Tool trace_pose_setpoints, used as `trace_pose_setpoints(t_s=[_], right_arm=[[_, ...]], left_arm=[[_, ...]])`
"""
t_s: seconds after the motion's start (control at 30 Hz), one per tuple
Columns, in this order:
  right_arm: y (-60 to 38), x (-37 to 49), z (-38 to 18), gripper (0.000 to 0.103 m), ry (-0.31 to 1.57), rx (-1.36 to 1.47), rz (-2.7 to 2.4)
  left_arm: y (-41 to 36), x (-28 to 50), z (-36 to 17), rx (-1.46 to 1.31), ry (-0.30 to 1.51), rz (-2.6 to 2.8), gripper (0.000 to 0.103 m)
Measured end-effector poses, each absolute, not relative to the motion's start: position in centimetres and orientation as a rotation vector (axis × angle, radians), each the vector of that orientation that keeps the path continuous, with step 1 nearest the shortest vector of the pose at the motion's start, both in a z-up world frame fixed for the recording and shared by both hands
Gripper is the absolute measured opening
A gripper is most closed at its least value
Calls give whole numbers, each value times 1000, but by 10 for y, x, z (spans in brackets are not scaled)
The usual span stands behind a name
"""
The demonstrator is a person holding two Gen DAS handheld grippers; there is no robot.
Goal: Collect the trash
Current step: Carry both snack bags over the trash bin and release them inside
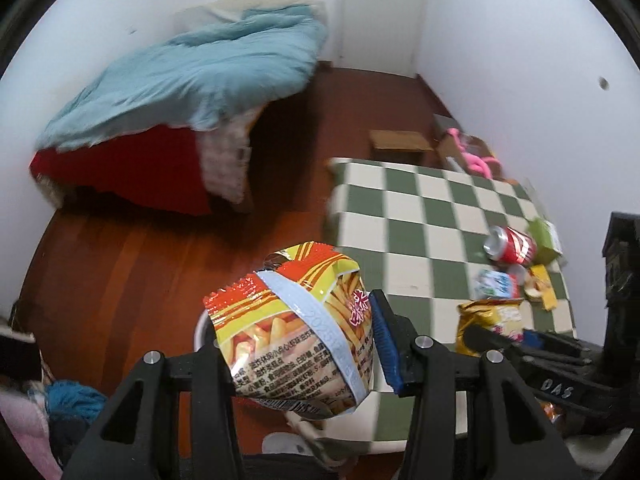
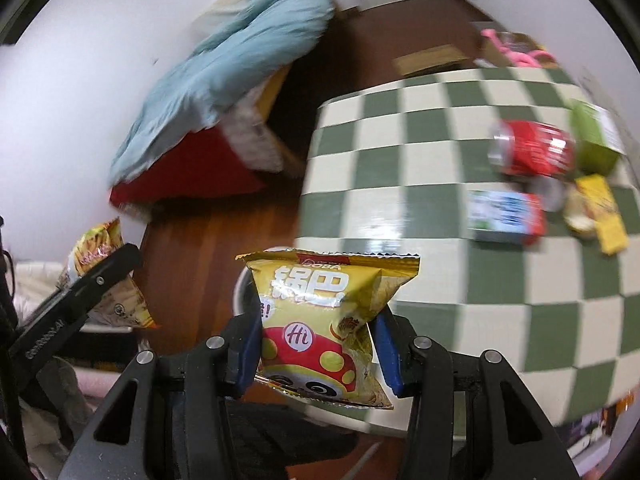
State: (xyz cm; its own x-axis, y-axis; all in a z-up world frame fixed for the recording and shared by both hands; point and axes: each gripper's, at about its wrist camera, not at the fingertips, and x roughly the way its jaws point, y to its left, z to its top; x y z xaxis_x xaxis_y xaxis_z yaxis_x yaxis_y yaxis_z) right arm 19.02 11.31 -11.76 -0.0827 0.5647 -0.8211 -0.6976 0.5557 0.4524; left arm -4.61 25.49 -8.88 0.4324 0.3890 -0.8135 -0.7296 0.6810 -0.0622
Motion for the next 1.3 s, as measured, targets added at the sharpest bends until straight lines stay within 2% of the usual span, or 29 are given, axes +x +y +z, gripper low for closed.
trace_pose_setpoints(t_s=[0.2, 0.6, 0.67, 0.7, 0.73, 0.9, 0.97, 1.03, 1.07, 1.13, 1.3], right_arm=[[199, 139, -150, 51, 1325, -274, 1142], [339, 93, -273, 50, 1405, -662, 1089], [349, 90, -287, 50, 1412, -695, 1078], [356, 89, -295, 51, 1416, -715, 1073], [364, 87, -304, 51, 1424, -732, 1069], [393, 79, -335, 53, 1450, -795, 1052], [397, 74, -340, 61, 1447, -820, 1042], [401, 72, -344, 89, 1457, -818, 1050], [402, 70, -344, 94, 1455, -822, 1051], [402, 68, -343, 99, 1447, -822, 1060], [395, 61, -330, 100, 1401, -849, 1046]], left_arm=[[326, -87, -140, -635, 911, 751, 43], [427, -115, -272, -968, 1057, 674, 46], [434, -121, -284, -988, 1070, 684, 61], [437, -125, -290, -1004, 1072, 694, 78], [439, -129, -293, -1016, 1067, 703, 88], [442, -157, -310, -1055, 1082, 784, 98], [439, -167, -312, -1043, 1095, 820, 99], [436, -177, -311, -1032, 1095, 852, 99], [435, -182, -310, -1024, 1093, 869, 99], [429, -188, -304, -980, 1092, 922, 99], [412, -199, -288, -891, 1088, 1018, 99]])
